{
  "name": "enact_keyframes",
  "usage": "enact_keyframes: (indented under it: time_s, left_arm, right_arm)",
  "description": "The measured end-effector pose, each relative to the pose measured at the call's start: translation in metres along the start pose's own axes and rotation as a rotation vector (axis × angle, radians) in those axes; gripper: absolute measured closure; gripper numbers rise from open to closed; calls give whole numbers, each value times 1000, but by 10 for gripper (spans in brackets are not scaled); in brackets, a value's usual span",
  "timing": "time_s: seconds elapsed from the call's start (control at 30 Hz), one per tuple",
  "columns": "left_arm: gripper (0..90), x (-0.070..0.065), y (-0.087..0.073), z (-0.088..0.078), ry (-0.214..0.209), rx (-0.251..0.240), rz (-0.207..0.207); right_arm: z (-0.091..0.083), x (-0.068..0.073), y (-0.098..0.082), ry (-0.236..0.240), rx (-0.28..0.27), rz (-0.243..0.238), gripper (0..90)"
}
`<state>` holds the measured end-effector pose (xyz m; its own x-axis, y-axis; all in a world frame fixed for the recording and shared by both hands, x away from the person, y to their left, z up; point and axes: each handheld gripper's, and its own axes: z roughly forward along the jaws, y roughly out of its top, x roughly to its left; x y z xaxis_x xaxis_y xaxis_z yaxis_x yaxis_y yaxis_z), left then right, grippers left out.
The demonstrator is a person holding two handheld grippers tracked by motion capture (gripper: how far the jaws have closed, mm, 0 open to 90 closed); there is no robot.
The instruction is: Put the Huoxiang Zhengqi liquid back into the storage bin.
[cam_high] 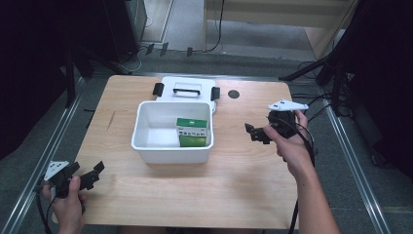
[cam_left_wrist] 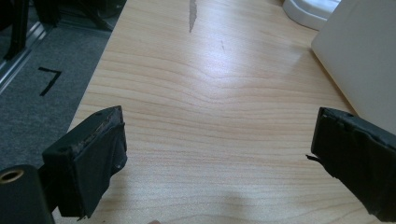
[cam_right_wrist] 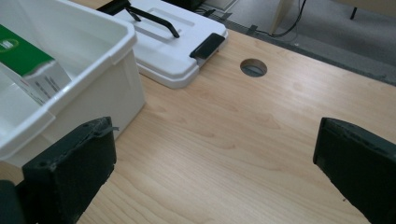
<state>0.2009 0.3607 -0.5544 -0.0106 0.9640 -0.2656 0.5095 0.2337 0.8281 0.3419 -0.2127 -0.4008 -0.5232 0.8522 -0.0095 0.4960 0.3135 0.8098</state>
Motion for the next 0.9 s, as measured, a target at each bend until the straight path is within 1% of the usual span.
enact_keyframes:
  time_s: [0.2, 0.4, 0.47, 0.57, 0.6, 0.63, 0.83, 0.9]
  left_arm:
    - [41, 0, 0, 0, 1, 0, -1]
    - [41, 0, 0, 0, 2, -1, -1]
    - [41, 0, 0, 0, 2, 0, 0]
    - [41, 0, 0, 0, 2, -1, -1]
    - [41, 0, 0, 0, 2, -1, 0]
    - [41, 0, 0, 0, 2, -1, 0]
    - [41, 0, 0, 0, 2, 1, 2]
    - [41, -1, 0, 0, 3, 1, 2]
  right_arm:
    - [-8, -14, -29, -26, -31, 57, 0]
    - [-16, -25, -52, -59, -63, 93, 0]
    - [-18, -28, -58, -62, -67, 103, 0]
    - [-19, -31, -70, -72, -59, 112, 0]
    - [-20, -33, -79, -77, -56, 115, 0]
    - [-20, -33, -79, -77, -56, 115, 0]
    - [-23, -37, -103, -98, -50, 139, 0]
    - [-24, -38, -110, -97, -48, 145, 0]
